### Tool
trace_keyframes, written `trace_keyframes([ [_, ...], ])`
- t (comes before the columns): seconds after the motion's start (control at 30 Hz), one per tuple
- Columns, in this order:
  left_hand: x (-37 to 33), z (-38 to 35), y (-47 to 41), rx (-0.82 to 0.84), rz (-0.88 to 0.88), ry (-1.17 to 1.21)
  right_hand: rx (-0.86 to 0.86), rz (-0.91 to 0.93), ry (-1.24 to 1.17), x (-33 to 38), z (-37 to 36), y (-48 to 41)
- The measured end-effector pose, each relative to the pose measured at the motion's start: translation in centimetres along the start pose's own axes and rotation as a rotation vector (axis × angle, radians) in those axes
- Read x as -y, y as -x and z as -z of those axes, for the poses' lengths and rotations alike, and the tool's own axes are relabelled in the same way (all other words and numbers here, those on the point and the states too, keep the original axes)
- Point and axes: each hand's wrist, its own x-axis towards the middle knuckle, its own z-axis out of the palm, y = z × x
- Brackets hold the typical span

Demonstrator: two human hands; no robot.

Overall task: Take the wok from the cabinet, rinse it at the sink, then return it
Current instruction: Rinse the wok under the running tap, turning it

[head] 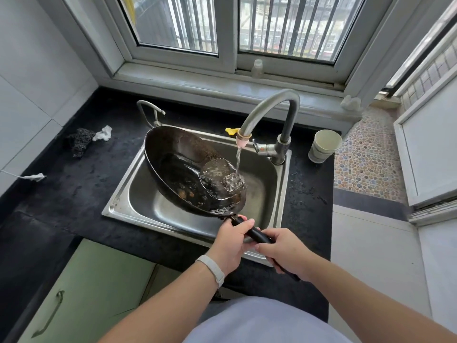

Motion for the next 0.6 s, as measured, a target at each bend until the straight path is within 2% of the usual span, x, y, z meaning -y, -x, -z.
trace_keyframes([
  [0.6,-3.0,-1.5,-1.2,0.152,-0.010,0.190,-0.233,0.232,0.417,1.9,1.7,-1.3],
])
